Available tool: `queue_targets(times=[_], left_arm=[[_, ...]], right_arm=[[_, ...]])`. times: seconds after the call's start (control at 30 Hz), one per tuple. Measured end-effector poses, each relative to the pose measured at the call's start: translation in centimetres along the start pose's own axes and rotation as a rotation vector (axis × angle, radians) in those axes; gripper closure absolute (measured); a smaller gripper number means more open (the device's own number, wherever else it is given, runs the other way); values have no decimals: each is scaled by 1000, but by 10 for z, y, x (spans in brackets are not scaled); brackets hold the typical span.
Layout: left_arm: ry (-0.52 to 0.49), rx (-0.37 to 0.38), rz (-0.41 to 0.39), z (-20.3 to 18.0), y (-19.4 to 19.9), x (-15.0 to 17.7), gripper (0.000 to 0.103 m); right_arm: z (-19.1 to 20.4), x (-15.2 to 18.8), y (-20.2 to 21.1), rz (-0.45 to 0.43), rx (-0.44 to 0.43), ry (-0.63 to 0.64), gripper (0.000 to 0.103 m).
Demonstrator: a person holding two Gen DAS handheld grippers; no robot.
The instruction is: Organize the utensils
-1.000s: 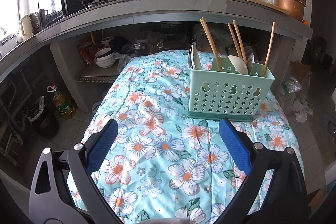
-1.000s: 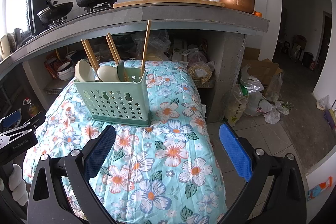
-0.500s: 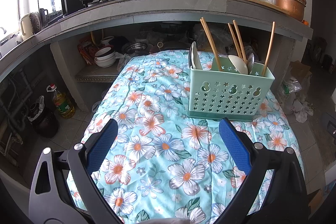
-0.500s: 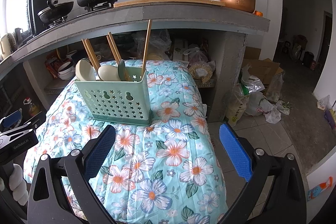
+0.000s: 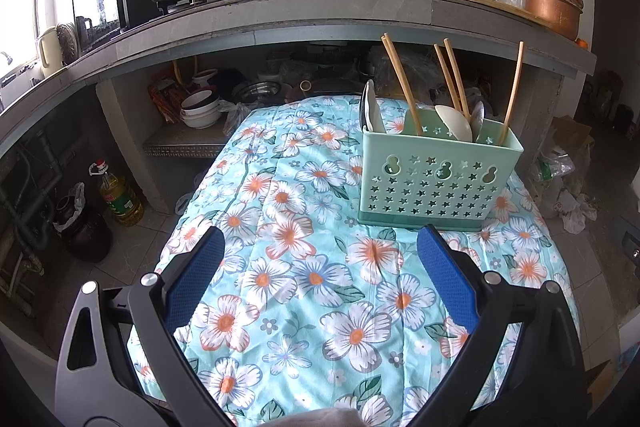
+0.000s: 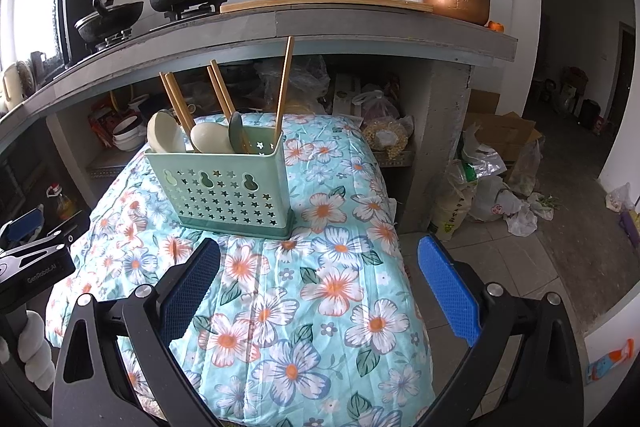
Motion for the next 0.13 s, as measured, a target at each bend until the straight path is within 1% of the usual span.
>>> queue_targets(times=[0.13], left_arm=[[3, 1, -1, 0, 0, 0, 10]], right_arm=[[0, 0, 0, 0, 0, -1, 7]])
Point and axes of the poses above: each gripper's, at about its wrist camera, not at the fingertips, and y roughly against the way its jaws point, z to its left, x to its underside, the point moved 8 cm from there along -y, roughly the way its jaws point, and after that the axes turned 5 degrees about x, right-handed, at the moved point
